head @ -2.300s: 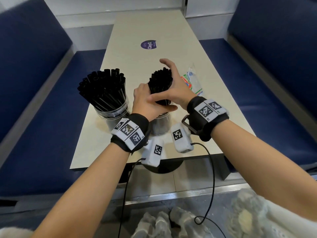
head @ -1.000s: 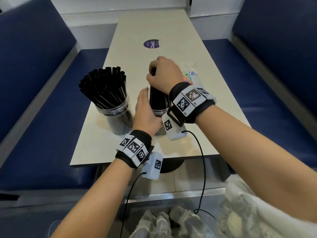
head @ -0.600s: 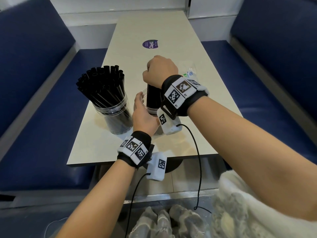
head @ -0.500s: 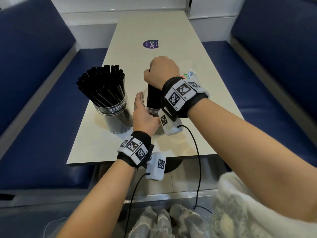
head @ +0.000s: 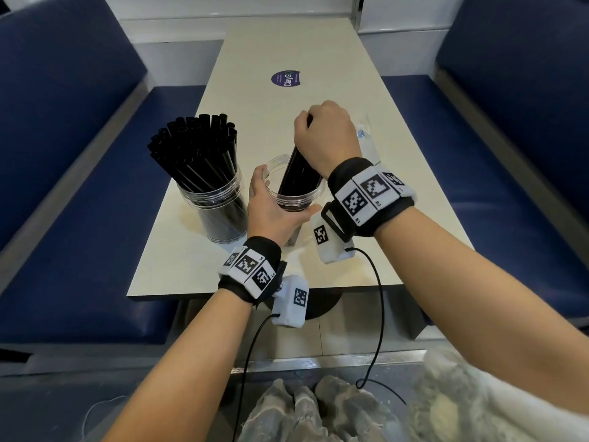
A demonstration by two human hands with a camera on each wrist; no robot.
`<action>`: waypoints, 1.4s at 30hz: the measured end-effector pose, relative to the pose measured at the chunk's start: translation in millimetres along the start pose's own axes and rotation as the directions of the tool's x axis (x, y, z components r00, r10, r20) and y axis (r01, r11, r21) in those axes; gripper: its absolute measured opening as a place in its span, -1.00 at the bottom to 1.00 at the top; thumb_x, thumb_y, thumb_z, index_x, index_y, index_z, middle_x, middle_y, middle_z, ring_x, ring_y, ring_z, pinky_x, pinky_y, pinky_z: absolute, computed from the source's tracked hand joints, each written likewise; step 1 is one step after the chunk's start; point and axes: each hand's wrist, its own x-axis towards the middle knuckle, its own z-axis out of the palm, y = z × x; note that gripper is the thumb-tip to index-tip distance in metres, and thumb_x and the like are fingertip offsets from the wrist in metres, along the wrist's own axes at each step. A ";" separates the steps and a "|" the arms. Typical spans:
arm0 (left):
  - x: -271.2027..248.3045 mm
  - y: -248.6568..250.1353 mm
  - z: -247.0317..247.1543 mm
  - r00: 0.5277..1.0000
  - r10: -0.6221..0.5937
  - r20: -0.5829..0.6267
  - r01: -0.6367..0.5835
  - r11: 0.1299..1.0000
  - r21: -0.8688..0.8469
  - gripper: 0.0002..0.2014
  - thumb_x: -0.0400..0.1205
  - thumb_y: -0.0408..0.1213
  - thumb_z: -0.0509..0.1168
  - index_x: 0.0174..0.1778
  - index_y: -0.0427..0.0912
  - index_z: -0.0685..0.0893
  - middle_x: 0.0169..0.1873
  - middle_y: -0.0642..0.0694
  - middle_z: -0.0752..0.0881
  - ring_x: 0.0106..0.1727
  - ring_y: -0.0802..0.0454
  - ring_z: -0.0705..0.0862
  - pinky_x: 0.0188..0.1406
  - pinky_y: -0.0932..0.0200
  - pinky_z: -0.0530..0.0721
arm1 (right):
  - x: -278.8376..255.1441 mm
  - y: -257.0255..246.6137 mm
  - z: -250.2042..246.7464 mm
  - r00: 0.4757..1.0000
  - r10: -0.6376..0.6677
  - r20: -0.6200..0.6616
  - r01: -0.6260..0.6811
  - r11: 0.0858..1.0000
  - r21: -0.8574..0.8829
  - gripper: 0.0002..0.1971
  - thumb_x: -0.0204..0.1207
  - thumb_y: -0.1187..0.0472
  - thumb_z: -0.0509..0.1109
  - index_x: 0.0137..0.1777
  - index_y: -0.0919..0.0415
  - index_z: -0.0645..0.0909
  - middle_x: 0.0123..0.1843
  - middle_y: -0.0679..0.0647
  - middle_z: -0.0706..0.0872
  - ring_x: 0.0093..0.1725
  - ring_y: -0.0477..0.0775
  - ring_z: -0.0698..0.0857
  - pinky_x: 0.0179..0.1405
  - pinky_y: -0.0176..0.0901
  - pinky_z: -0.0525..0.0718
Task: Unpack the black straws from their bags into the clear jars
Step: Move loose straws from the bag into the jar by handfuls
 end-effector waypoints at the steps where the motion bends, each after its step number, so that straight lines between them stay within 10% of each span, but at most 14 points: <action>1: 0.2 0.0 -0.2 1.000 0.004 0.002 -0.004 1.000 0.000 0.05 0.23 -0.17 0.64 0.56 -0.15 0.15 0.54 -0.14 0.34 0.53 -0.04 0.36 0.50 0.09 0.36 | -0.9 -0.7 -1.6 0.999 -0.024 0.033 0.026 0.998 -0.058 -0.60 0.65 0.21 0.01 -0.37 0.36 0.44 -0.27 0.16 0.39 -0.12 0.13 0.38 0.03 -0.02 0.46; 6: -0.3 -0.2 0.1 1.000 0.009 0.010 -0.009 1.000 0.008 0.08 0.22 -0.16 0.65 0.56 -0.15 0.14 0.54 -0.13 0.34 0.53 -0.02 0.35 0.50 0.08 0.36 | 7.7 -1.1 1.1 0.985 -0.011 0.172 0.039 0.986 -0.163 -0.59 0.59 0.12 -0.23 -0.49 0.19 0.12 -0.30 0.15 0.43 -0.11 0.18 0.30 -0.10 -0.04 0.26; 11: 0.6 -1.1 0.0 1.000 0.019 0.004 -0.019 1.000 0.015 0.08 0.22 -0.14 0.64 0.57 -0.19 0.13 0.53 -0.15 0.34 0.53 -0.04 0.36 0.52 0.00 0.36 | 5.9 2.5 -3.1 0.988 -0.055 0.144 0.054 0.999 0.007 -0.63 0.59 0.23 0.02 0.07 0.30 0.67 0.15 0.21 0.69 0.16 0.24 0.59 0.11 -0.05 0.53; 22: 0.8 -2.2 1.3 1.000 0.027 -0.016 -0.026 1.000 0.015 0.05 0.23 -0.20 0.64 0.56 -0.19 0.15 0.52 -0.17 0.36 0.52 -0.04 0.36 0.47 0.15 0.34 | -4.0 1.1 5.5 0.992 0.033 -0.118 -0.005 0.972 0.234 -0.75 0.51 0.27 0.19 -0.10 0.35 0.69 -0.07 0.24 0.74 -0.03 0.18 0.64 -0.22 -0.28 0.33; 31: 0.7 -1.8 1.5 0.999 0.042 -0.010 -0.041 0.999 0.034 0.04 0.24 -0.20 0.63 0.55 -0.20 0.15 0.52 -0.17 0.35 0.51 -0.05 0.35 0.47 0.12 0.34 | -7.7 2.1 2.9 0.996 -0.068 0.053 0.076 0.984 -0.162 -0.64 0.62 0.29 -0.01 -0.43 0.29 0.30 -0.32 0.17 0.47 -0.08 0.14 0.32 -0.08 -0.03 0.33; 35: 1.8 -2.0 2.1 0.999 0.040 -0.014 -0.040 0.999 0.030 0.03 0.24 -0.20 0.64 0.54 -0.21 0.16 0.51 -0.16 0.35 0.51 -0.05 0.34 0.44 0.19 0.32 | -2.6 1.5 -3.6 0.975 -0.159 0.153 0.182 0.971 -0.153 -0.76 0.60 0.41 -0.06 0.02 0.32 0.46 -0.21 0.32 0.54 0.04 0.28 0.46 -0.08 0.04 0.28; 39: 2.0 -2.9 1.9 0.999 0.034 0.001 -0.034 0.999 0.022 0.06 0.24 -0.19 0.64 0.56 -0.21 0.13 0.53 -0.16 0.31 0.54 -0.05 0.31 0.45 0.21 0.28 | 3.8 8.9 -5.2 0.970 -0.123 0.211 0.144 0.986 -0.088 -0.72 0.64 0.29 -0.02 -0.34 0.25 0.19 -0.39 0.05 0.28 -0.08 0.18 0.35 -0.10 0.02 0.32; 42: 2.4 -3.3 1.5 0.999 0.033 0.010 -0.033 0.999 0.021 0.06 0.25 -0.19 0.63 0.57 -0.21 0.11 0.55 -0.15 0.29 0.55 -0.03 0.29 0.40 0.29 0.25 | -0.1 5.1 -6.2 0.980 -0.149 0.129 0.164 0.980 -0.115 -0.77 0.66 0.08 0.03 -0.05 0.18 0.46 -0.02 0.05 0.66 0.16 0.20 0.50 0.11 0.01 0.43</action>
